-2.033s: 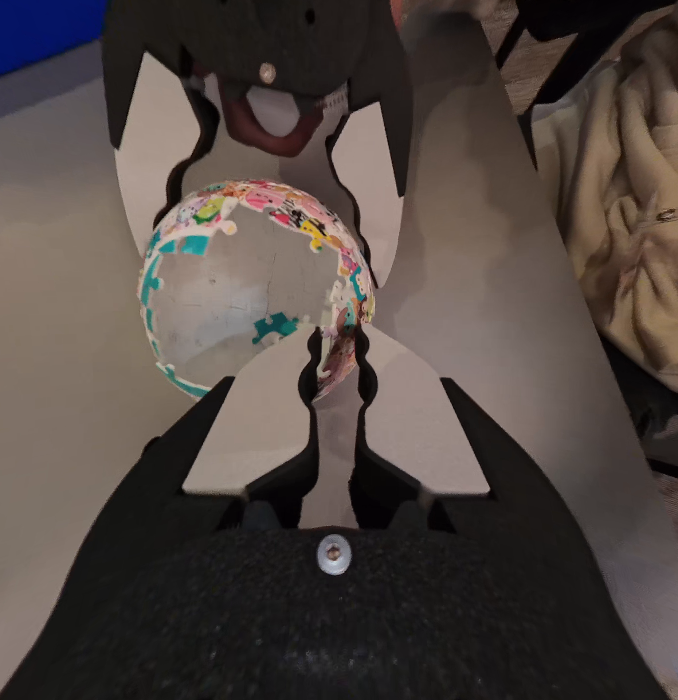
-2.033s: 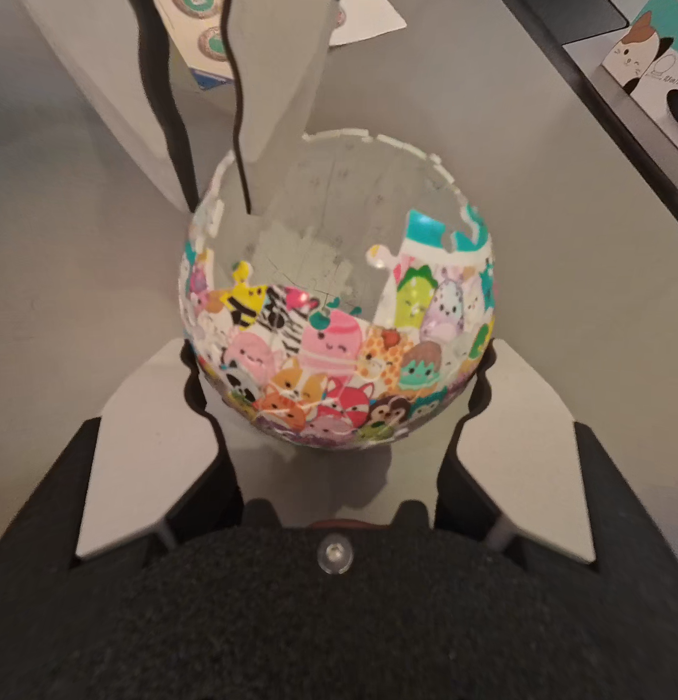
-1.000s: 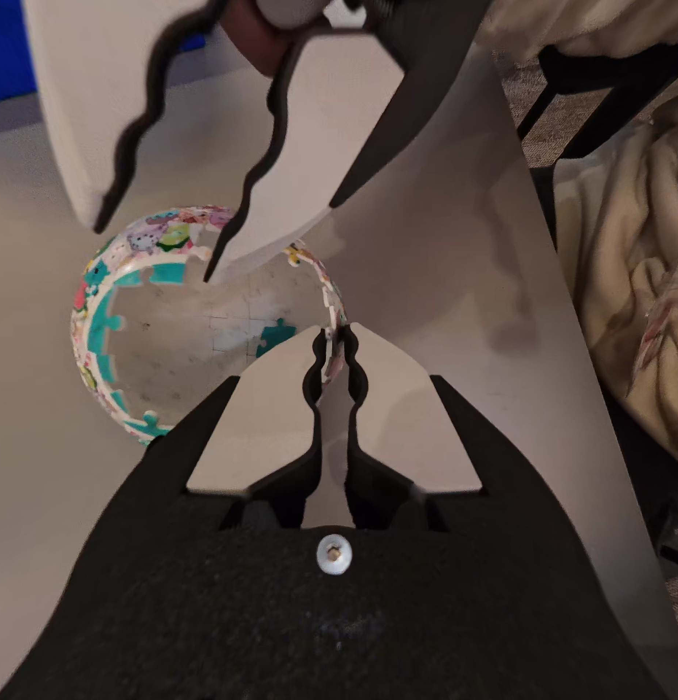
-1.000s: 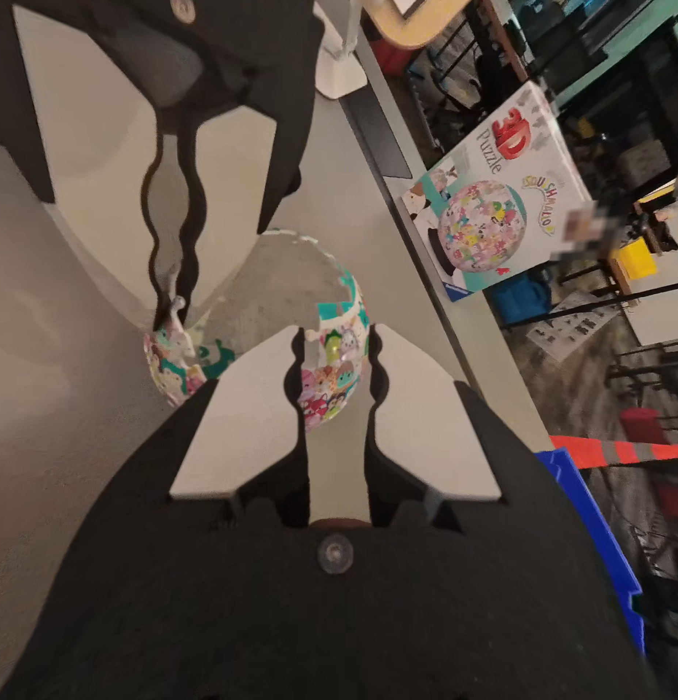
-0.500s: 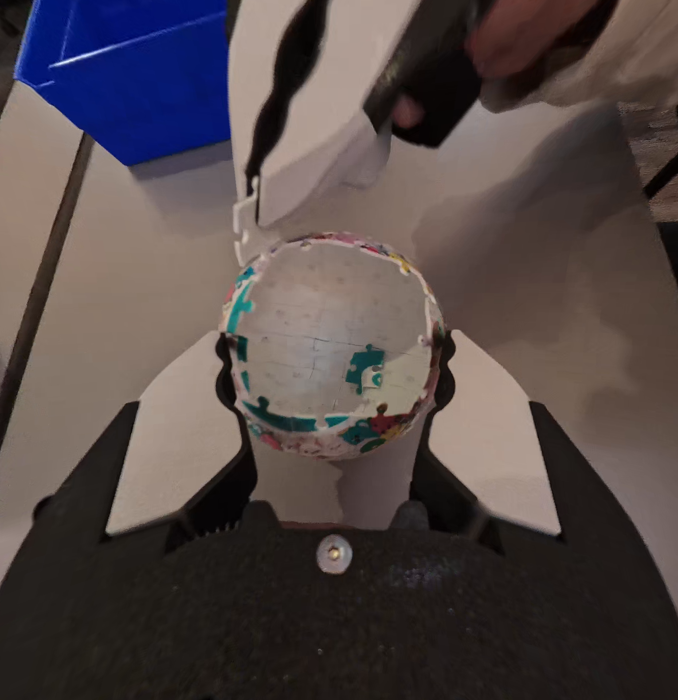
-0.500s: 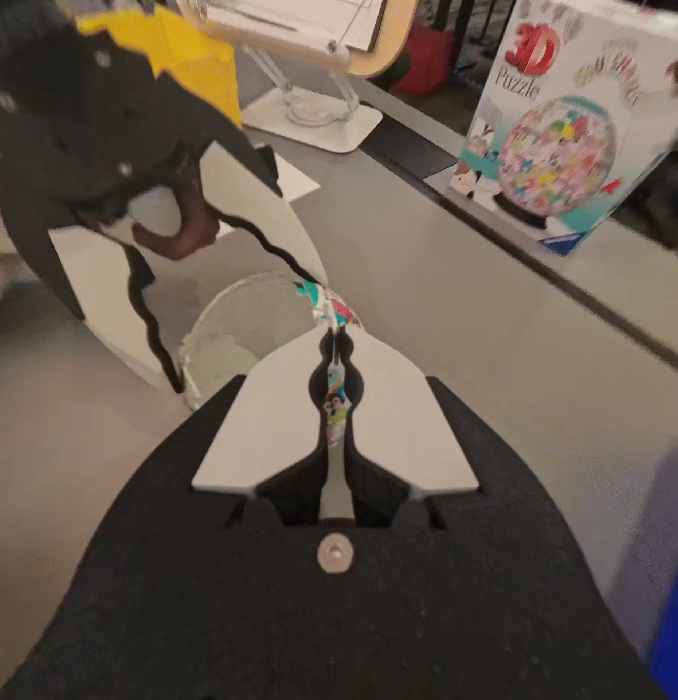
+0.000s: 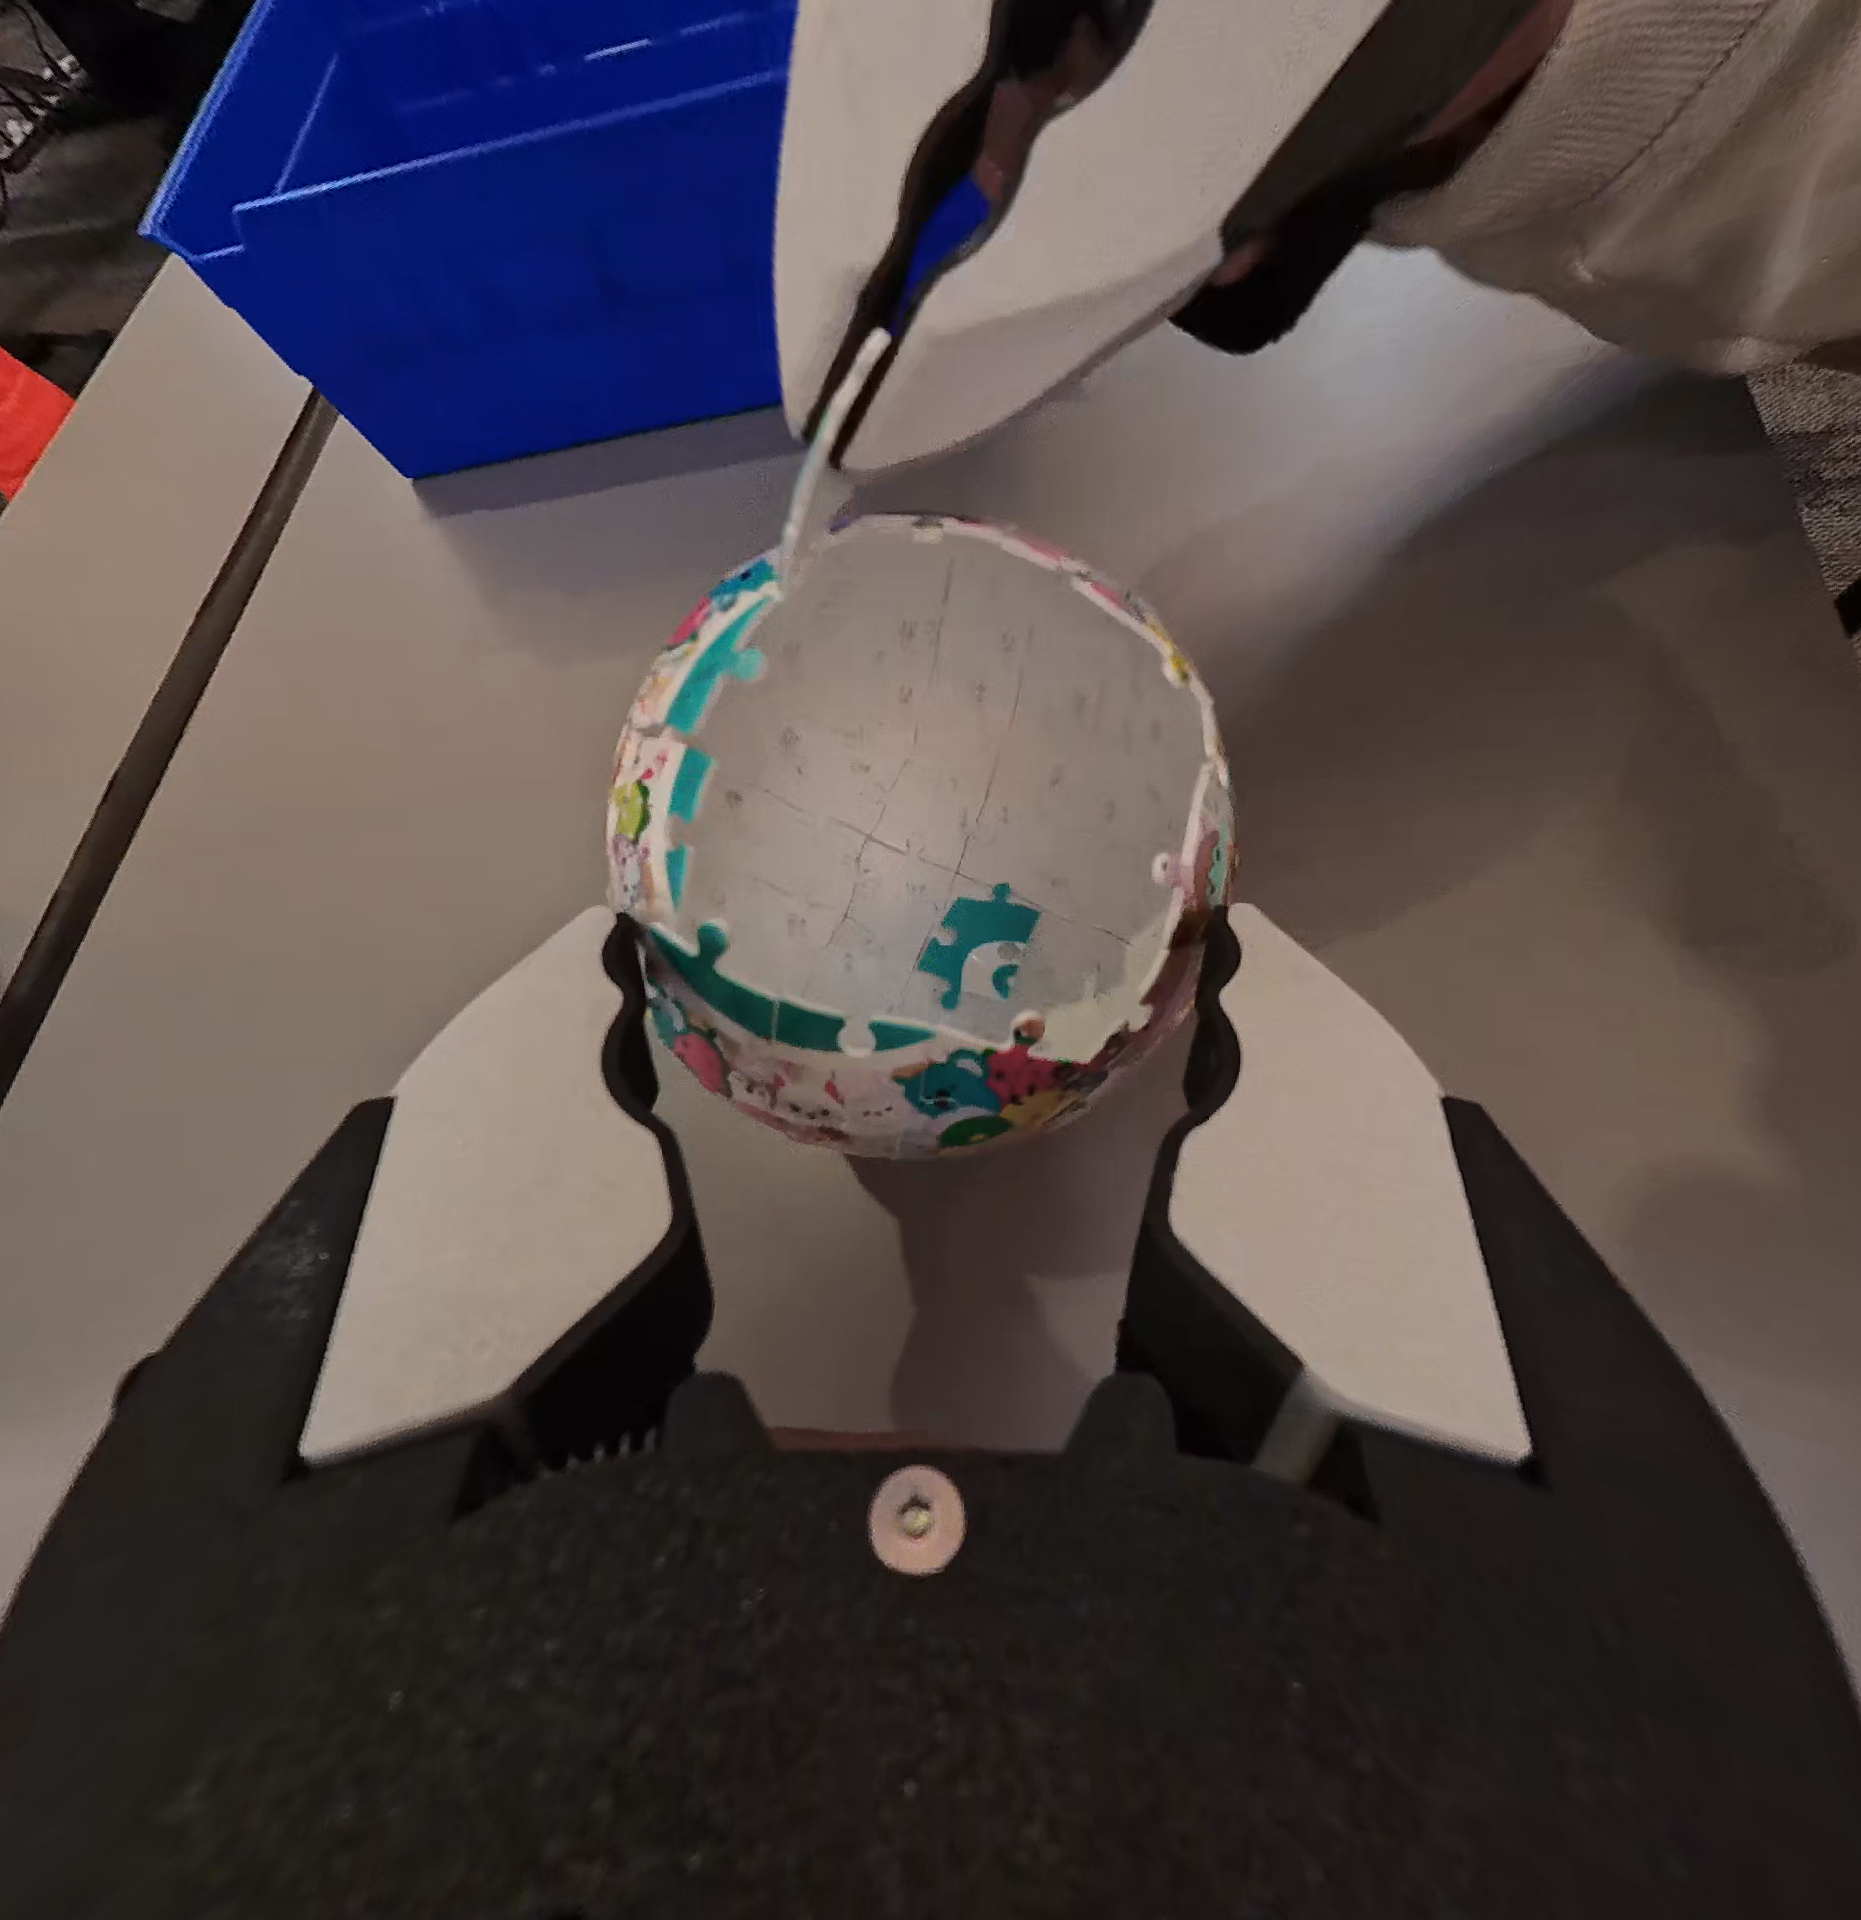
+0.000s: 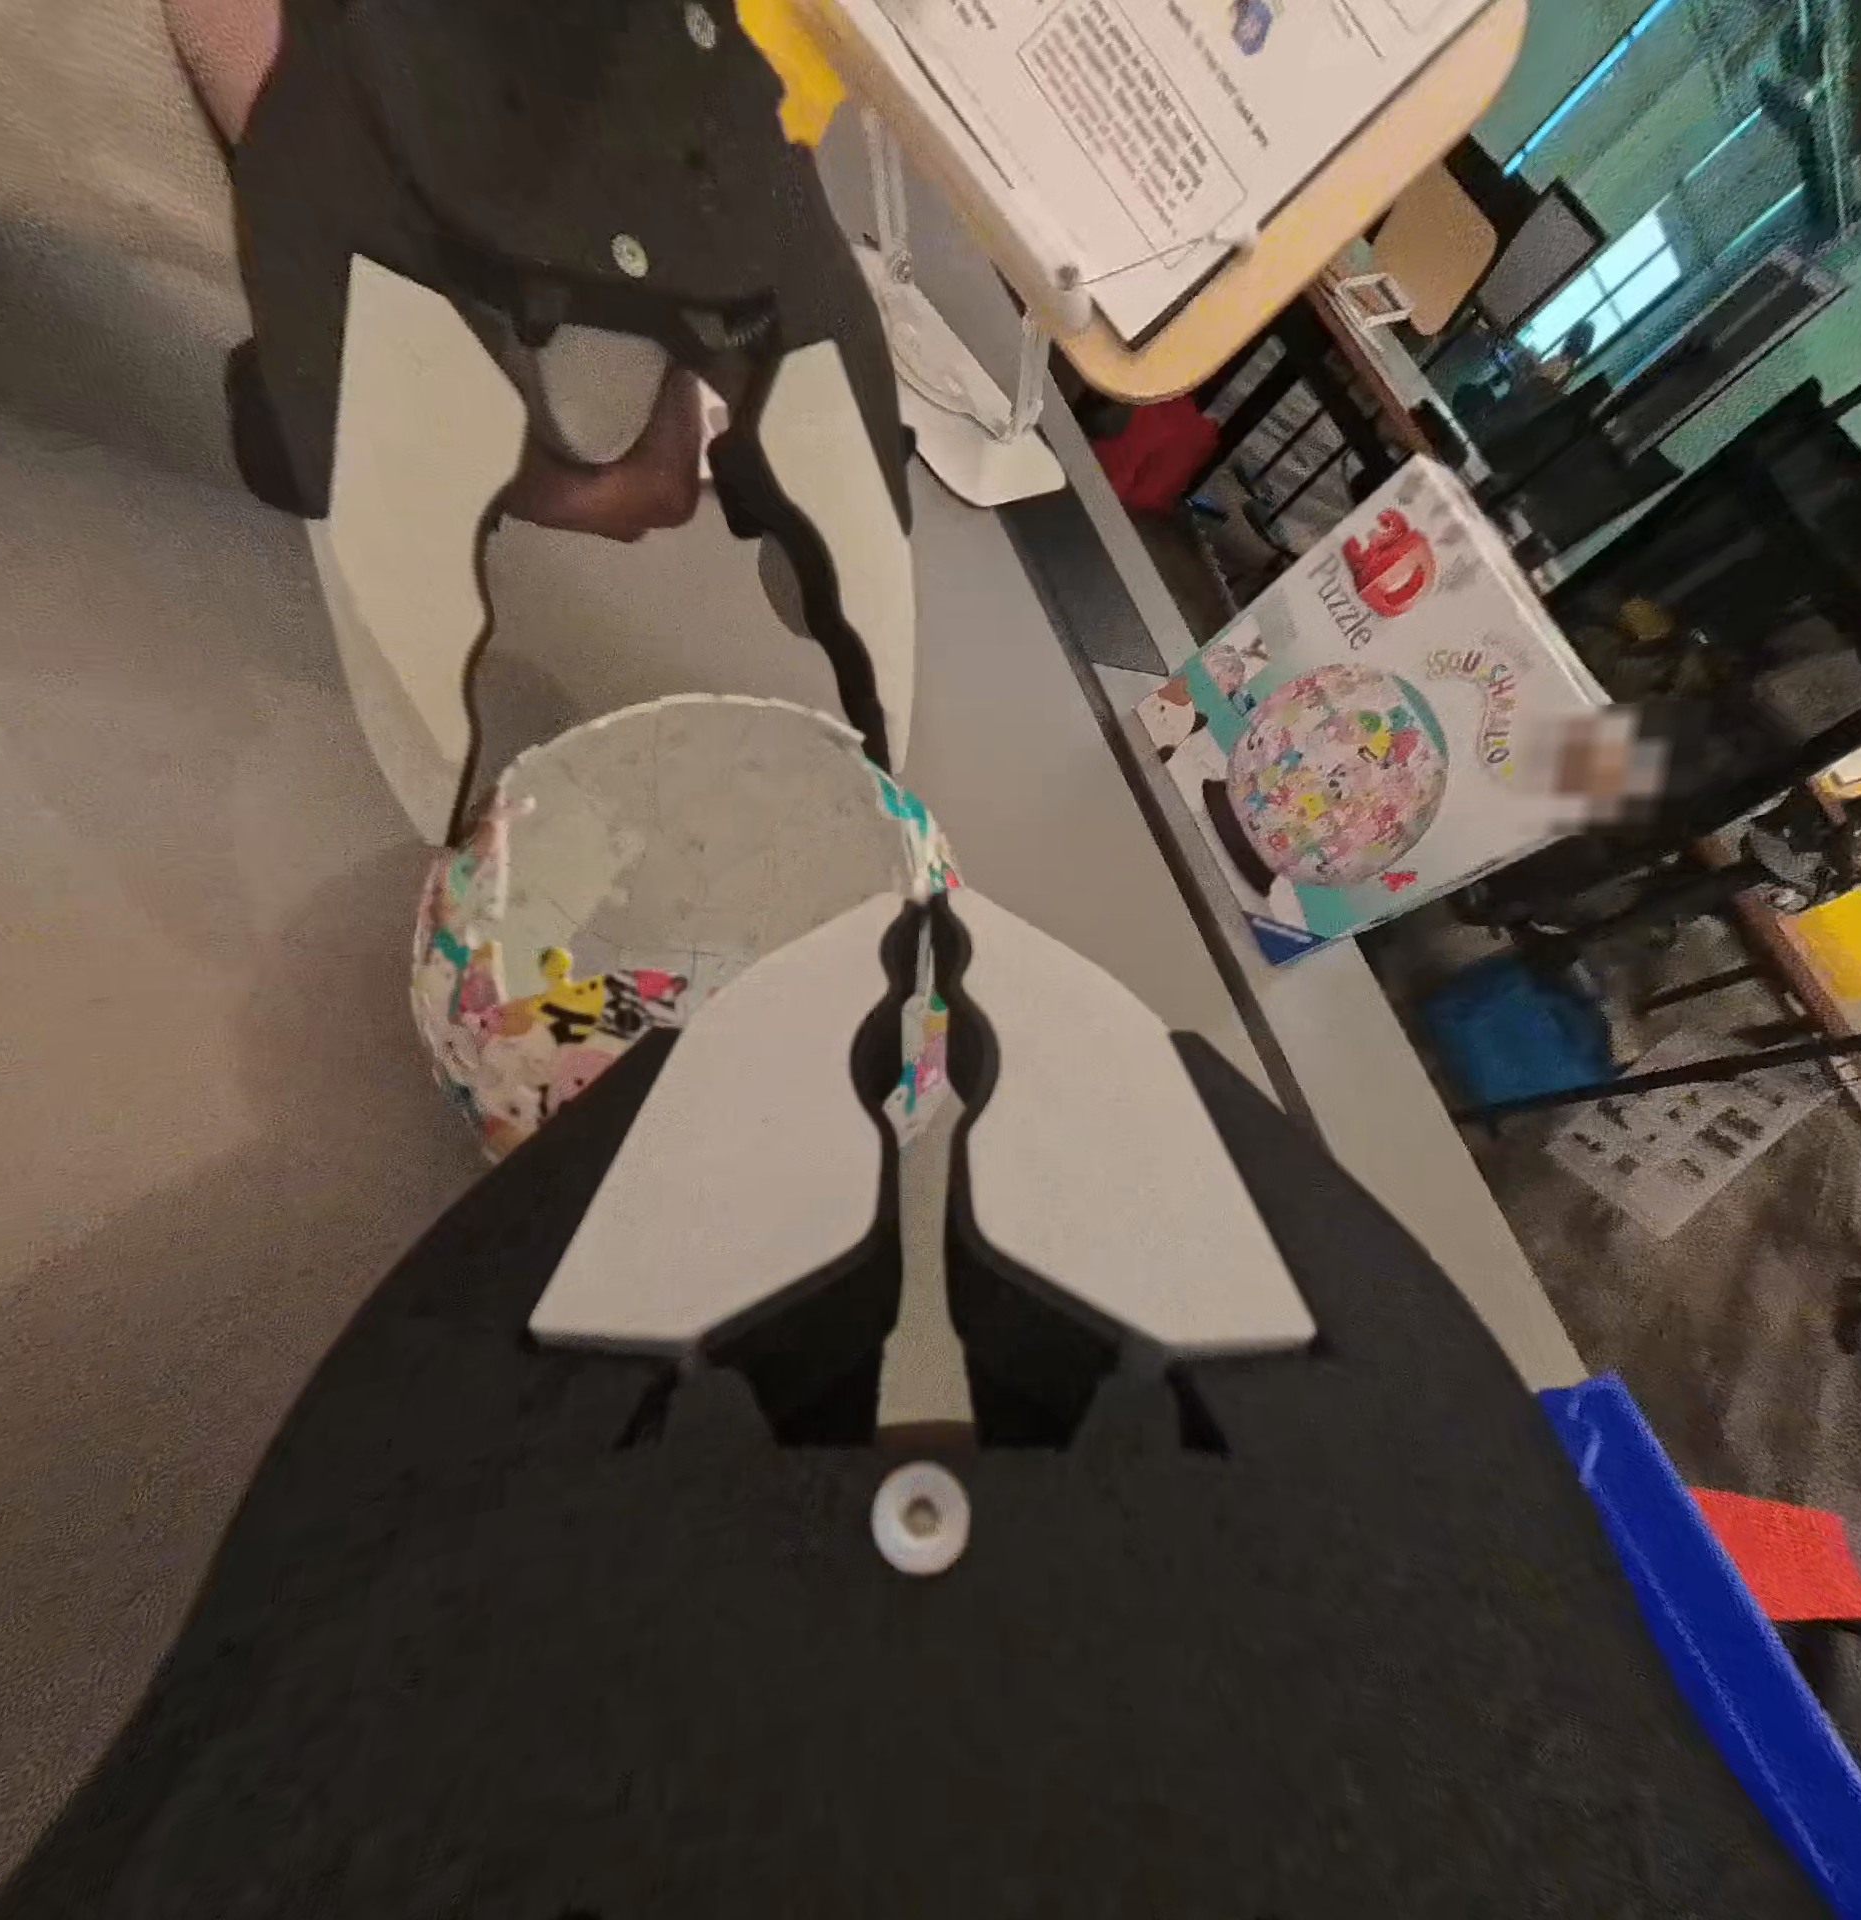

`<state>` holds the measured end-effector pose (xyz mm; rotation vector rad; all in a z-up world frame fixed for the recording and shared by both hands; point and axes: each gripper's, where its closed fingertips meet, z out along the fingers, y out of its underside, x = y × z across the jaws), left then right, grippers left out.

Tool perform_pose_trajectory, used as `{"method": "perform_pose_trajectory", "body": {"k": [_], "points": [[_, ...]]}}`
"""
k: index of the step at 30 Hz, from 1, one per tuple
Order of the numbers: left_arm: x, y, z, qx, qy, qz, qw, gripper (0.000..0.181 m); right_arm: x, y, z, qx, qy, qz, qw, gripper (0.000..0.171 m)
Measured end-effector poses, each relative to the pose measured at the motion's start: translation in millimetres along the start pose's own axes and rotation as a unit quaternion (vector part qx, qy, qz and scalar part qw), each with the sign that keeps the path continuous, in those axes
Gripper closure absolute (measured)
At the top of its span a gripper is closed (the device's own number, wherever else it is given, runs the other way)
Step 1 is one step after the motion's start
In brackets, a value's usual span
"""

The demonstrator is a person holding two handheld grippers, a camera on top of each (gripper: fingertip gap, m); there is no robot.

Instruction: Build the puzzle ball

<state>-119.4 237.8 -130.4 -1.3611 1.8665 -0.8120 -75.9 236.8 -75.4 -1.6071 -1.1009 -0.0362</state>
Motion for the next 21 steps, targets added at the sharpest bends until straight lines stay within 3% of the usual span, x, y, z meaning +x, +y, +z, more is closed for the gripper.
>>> {"method": "perform_pose_trajectory", "body": {"k": [2, 4, 8, 13, 14, 16, 17, 19, 21], "points": [[0, 1, 1, -0.003, -0.001, -0.001, 1.000, 0.080, 2, -3, 2, 0.014, -0.019, 0.048, 0.999, 0.169], [0, 0, 0, 0.002, 0.000, -0.004, 1.000, 0.080, 5, 1, 8, 0.016, -0.097, 0.253, 0.963, 0.169], [2, -1, 4, 0.004, 0.001, -0.001, 1.000, 0.079, 8, 4, 7, 0.017, -0.249, 0.570, 0.783, 0.168], [7, 1, 9, -0.006, 0.000, 0.005, 1.000, 0.076, 1, -9, 3, 0.067, -0.367, 0.681, 0.630, 0.165], [7, 2, 10, -0.006, -0.002, 0.007, 1.000, 0.075, 0, -10, 4, 0.076, -0.374, 0.689, 0.616, 0.165], [7, 2, 10, -0.003, -0.004, 0.005, 1.000, 0.074, 0, -9, 5, 0.076, -0.361, 0.667, 0.647, 0.165], [7, 2, 10, -0.001, -0.003, 0.002, 1.000, 0.075, -1, -8, 6, 0.066, -0.343, 0.636, 0.688, 0.166], [5, -3, 6, 0.012, -0.008, 0.002, 1.000, 0.076, 1, -1, 7, 0.039, -0.273, 0.533, 0.800, 0.169], [5, -11, 1, 0.034, -0.014, 0.008, 0.999, 0.079, 0, -1, 5, 0.017, -0.235, 0.450, 0.861, 0.169]]}}
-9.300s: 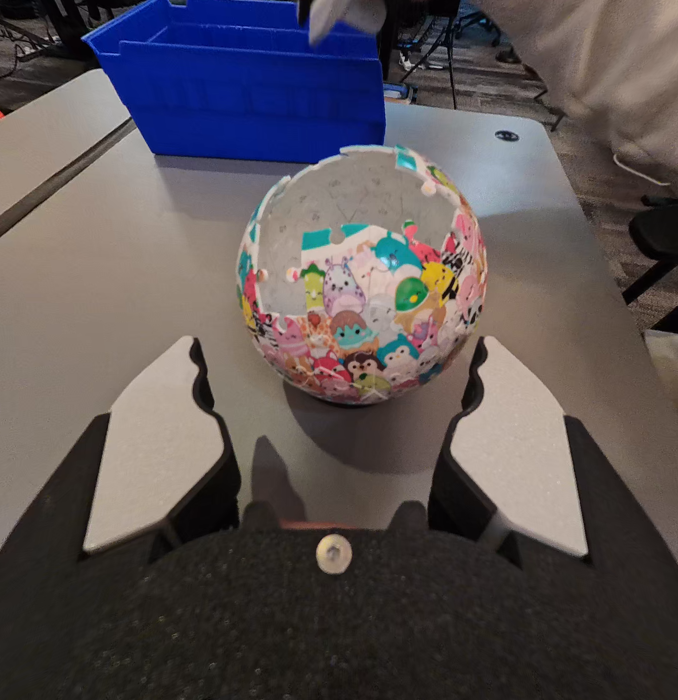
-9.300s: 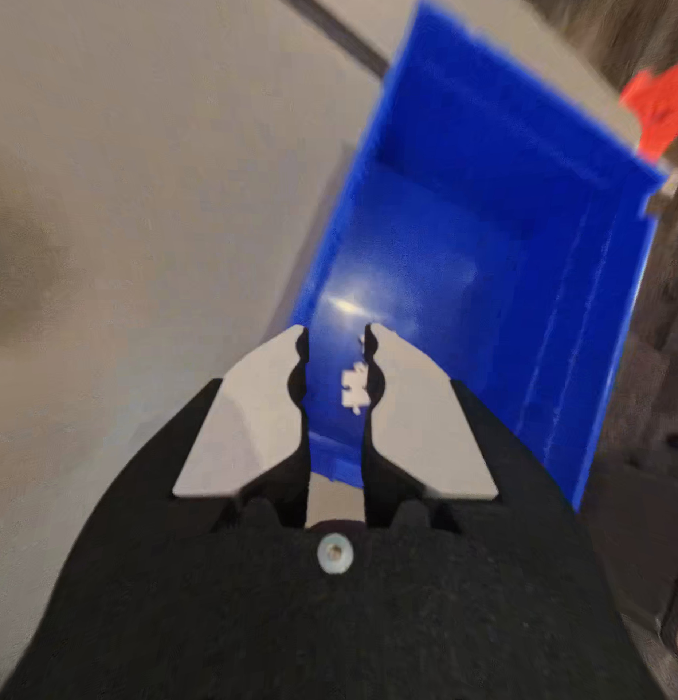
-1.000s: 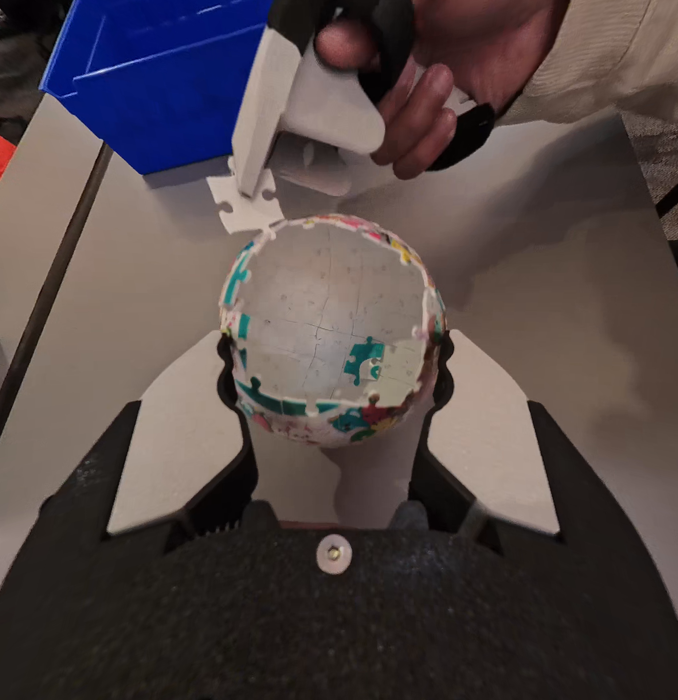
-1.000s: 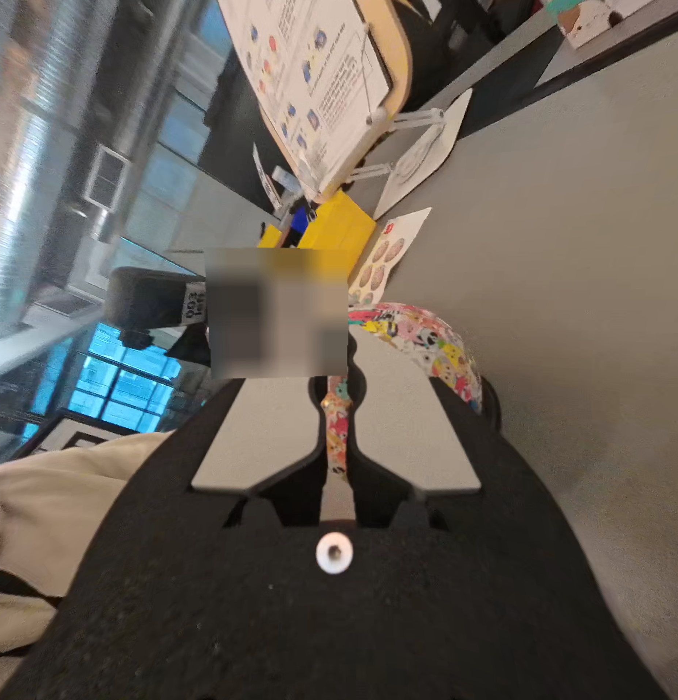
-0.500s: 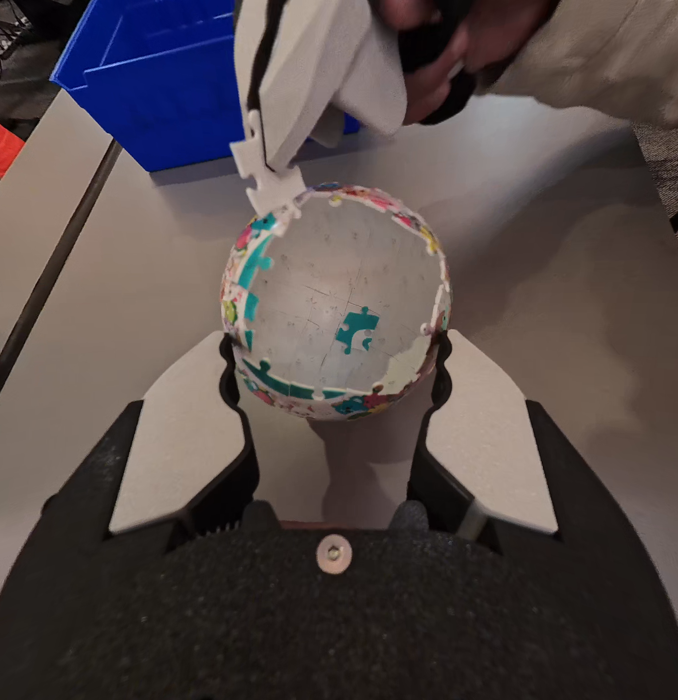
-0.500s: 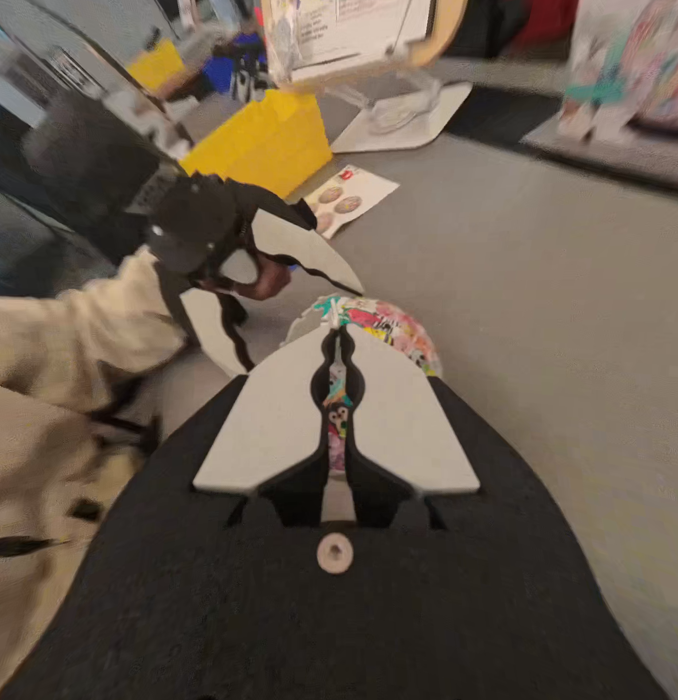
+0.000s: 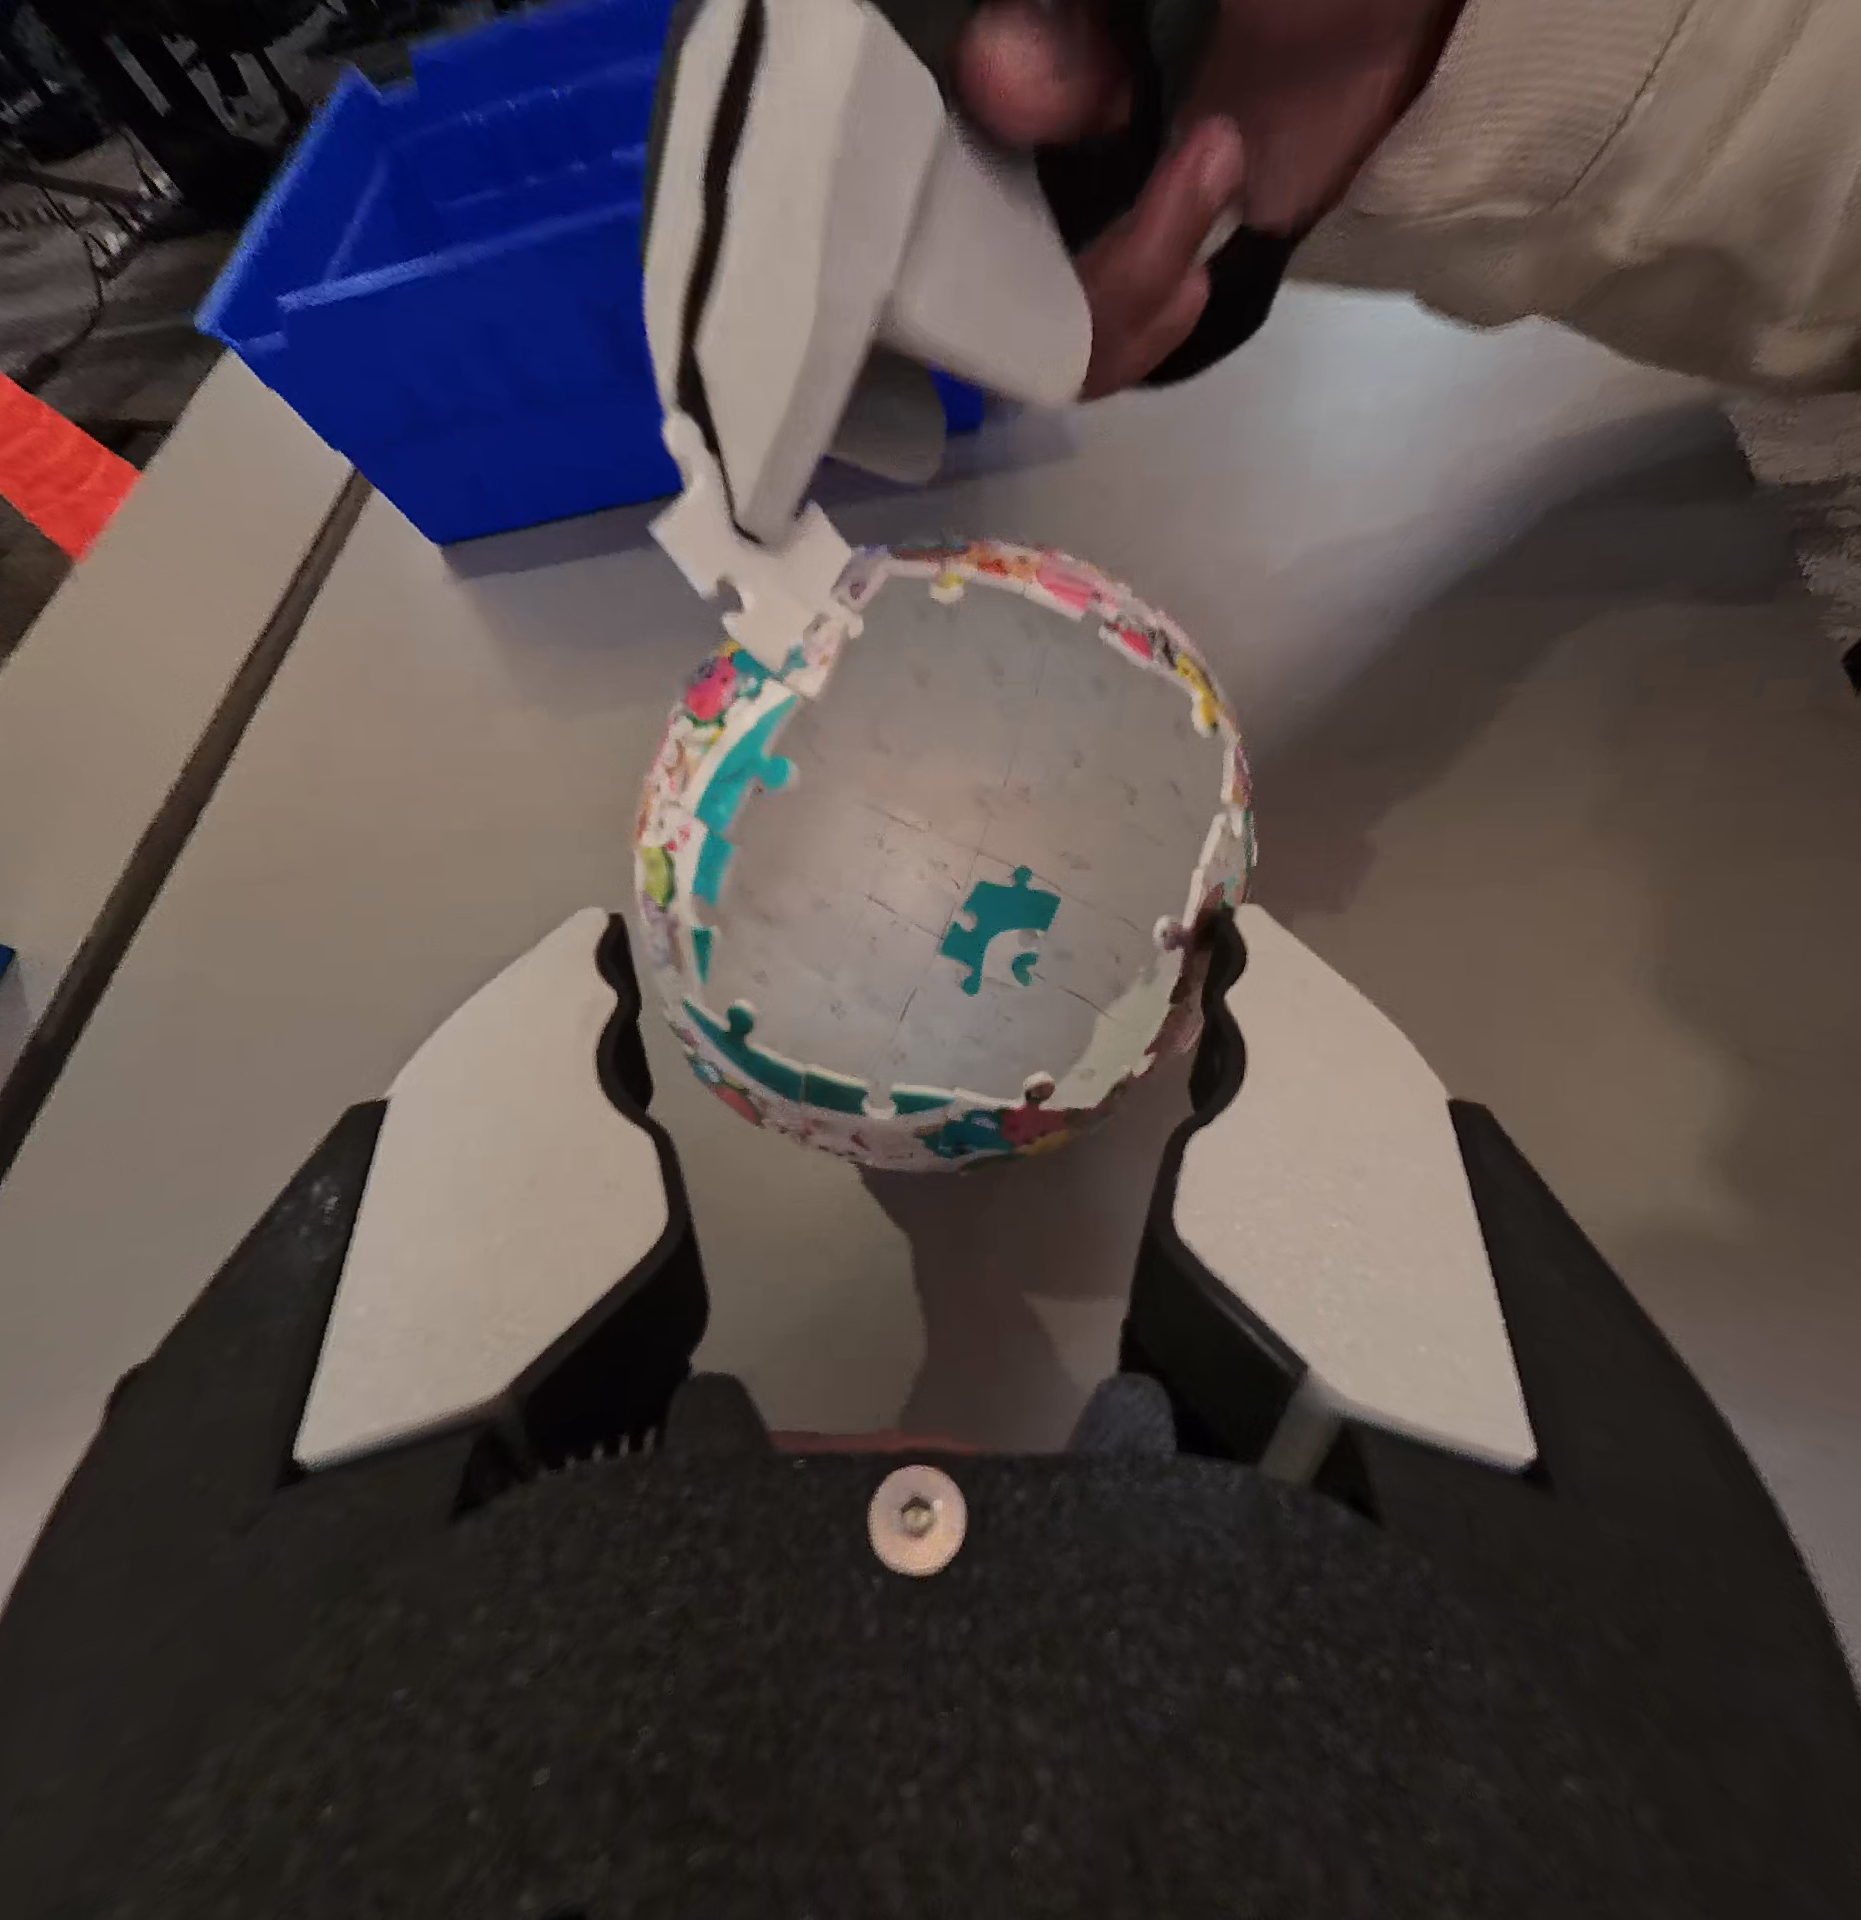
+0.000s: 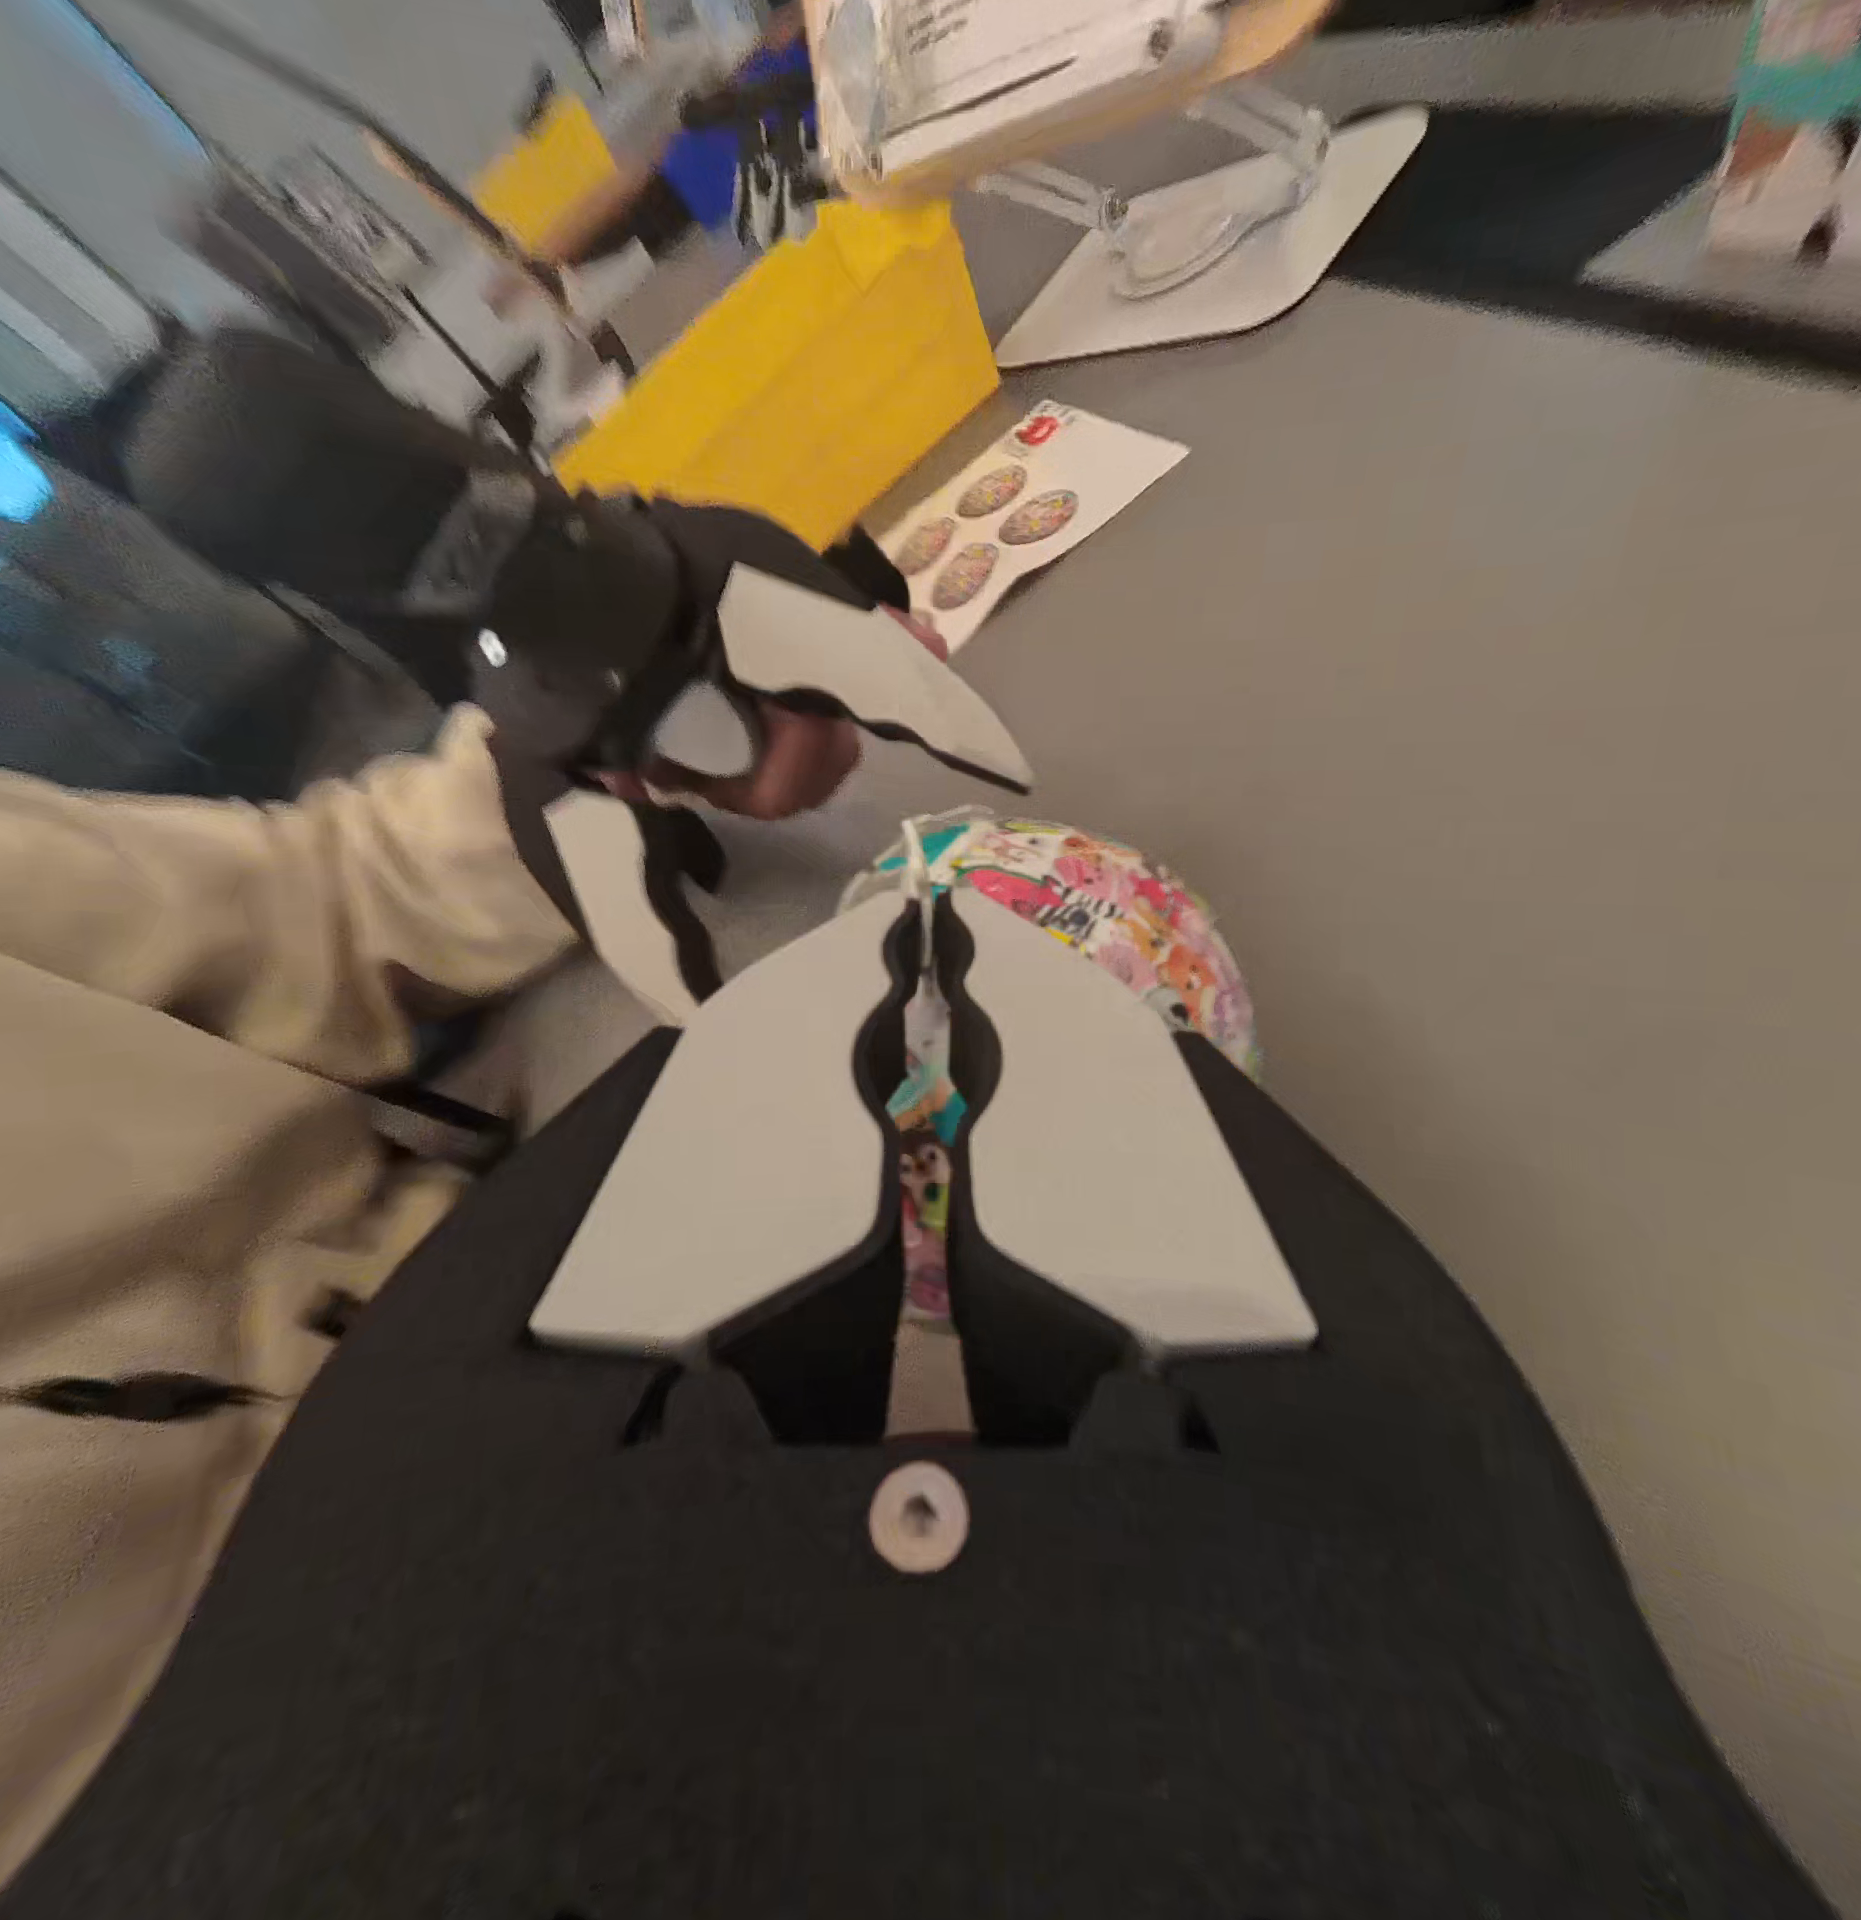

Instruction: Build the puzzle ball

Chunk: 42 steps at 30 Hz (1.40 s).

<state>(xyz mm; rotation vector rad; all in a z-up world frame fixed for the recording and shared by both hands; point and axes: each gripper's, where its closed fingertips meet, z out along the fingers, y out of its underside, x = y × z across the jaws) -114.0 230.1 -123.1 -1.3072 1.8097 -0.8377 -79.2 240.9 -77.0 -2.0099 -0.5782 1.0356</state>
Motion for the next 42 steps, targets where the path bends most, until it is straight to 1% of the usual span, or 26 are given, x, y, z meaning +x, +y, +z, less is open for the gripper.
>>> {"method": "perform_pose_trajectory", "body": {"k": [2, 3, 5, 6, 9, 11, 13, 14, 15, 17, 21, 27, 29, 32, 36, 37, 40, 41, 42], "points": [[0, -16, -9, 0.042, -0.002, 0.001, 0.999, 0.088, -5, 4, 1, -0.007, 0.036, -0.113, 0.993, 0.169], [-1, -24, -14, 0.060, -0.001, 0.001, 0.998, 0.091, -7, 5, 1, -0.007, 0.059, -0.168, 0.984, 0.169], [1, -33, -19, 0.076, 0.011, 0.002, 0.997, 0.097, -8, 6, -1, -0.010, 0.124, -0.301, 0.946, 0.169], [2, -35, -19, 0.075, 0.014, 0.008, 0.997, 0.106, -10, 7, 0, -0.015, 0.144, -0.351, 0.925, 0.169], [2, -33, -13, 0.055, 0.016, 0.023, 0.998, 0.130, -17, 11, 0, -0.022, 0.156, -0.411, 0.898, 0.169], [-1, -28, -5, 0.036, 0.011, 0.023, 0.999, 0.136, -25, 11, 1, -0.007, 0.141, -0.450, 0.882, 0.169], [-7, -28, -2, 0.029, -0.009, 0.028, 0.999, 0.149, -29, 12, 2, 0.018, 0.113, -0.444, 0.889, 0.169], [-12, -28, -2, 0.024, -0.022, 0.036, 0.999, 0.157, -32, 11, 2, 0.044, 0.087, -0.429, 0.898, 0.169], [-18, -27, -2, 0.016, -0.042, 0.047, 0.998, 0.169, -36, 11, 2, 0.068, 0.059, -0.407, 0.909, 0.169], [-23, -29, -3, 0.005, -0.069, 0.084, 0.994, 0.177, -34, 13, 1, 0.074, 0.034, -0.371, 0.925, 0.169], [-25, -29, 2, -0.022, -0.099, 0.182, 0.978, 0.177, -34, 14, 0, 0.059, 0.032, -0.368, 0.928, 0.169], [-27, -45, 11, -0.006, -0.119, 0.297, 0.947, 0.177, -34, 20, -6, 0.040, 0.025, -0.359, 0.932, 0.169], [-27, -50, 16, -0.004, -0.103, 0.304, 0.947, 0.177, -33, 23, -8, 0.035, 0.022, -0.352, 0.935, 0.169], [-26, -56, 22, -0.011, -0.061, 0.274, 0.960, 0.177, -31, 25, -11, 0.036, 0.023, -0.345, 0.937, 0.170], [-35, -55, 26, -0.024, -0.067, 0.249, 0.966, 0.178, -22, 23, -20, 0.030, 0.078, -0.370, 0.925, 0.169], [-38, -54, 25, -0.027, -0.071, 0.244, 0.967, 0.178, -23, 21, -23, 0.030, 0.084, -0.365, 0.927, 0.166], [-42, -52, 23, -0.043, -0.082, 0.243, 0.966, 0.179, -32, 8, -33, 0.059, 0.080, -0.316, 0.943, 0.133], [-42, -52, 22, -0.044, -0.082, 0.241, 0.966, 0.179, -31, 2, -37, 0.063, 0.086, -0.300, 0.948, 0.133], [-42, -51, 21, -0.044, -0.081, 0.240, 0.966, 0.179, -28, -5, -41, 0.067, 0.100, -0.285, 0.951, 0.138]]}}
